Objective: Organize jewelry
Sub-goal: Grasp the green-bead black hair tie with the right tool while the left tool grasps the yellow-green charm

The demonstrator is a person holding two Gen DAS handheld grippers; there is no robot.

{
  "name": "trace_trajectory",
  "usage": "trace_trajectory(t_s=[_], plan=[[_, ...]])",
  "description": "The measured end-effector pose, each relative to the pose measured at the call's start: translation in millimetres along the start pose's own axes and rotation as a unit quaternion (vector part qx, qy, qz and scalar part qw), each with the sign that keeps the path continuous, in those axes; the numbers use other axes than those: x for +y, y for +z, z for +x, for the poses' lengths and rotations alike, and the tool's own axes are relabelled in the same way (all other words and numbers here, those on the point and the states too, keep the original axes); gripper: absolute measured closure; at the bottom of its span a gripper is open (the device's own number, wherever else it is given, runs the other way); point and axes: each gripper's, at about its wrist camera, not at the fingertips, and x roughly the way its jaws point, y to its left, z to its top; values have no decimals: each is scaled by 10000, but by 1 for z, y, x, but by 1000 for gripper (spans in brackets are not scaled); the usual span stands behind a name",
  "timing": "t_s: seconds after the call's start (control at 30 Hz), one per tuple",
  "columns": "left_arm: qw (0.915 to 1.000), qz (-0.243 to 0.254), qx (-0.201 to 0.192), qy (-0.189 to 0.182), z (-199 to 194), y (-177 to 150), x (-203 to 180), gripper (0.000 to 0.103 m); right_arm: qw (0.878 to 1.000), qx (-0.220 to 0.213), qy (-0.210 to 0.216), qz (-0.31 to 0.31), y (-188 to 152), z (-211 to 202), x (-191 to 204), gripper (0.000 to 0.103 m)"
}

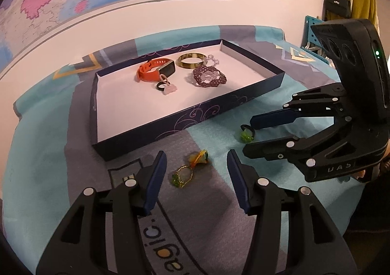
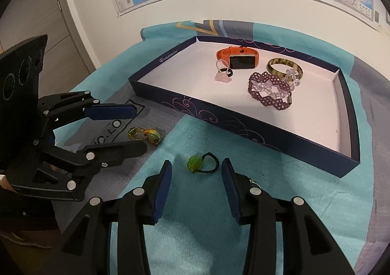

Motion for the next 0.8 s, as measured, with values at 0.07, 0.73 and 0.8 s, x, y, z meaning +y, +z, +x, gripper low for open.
trace_trajectory(t_s=[0.07,0.73,0.8], plan=[[10000,9,12,-14,2,2,0,56,10000,-1,-5,12,0,0,-1,64],[9991,-27,356,-246,18,3,0,84,9999,-31,-84,120,0,-3,-6,79],[9990,-39,364,-257,18,3,0,84,9999,-40,-87,130,-1,-4,-6,79]])
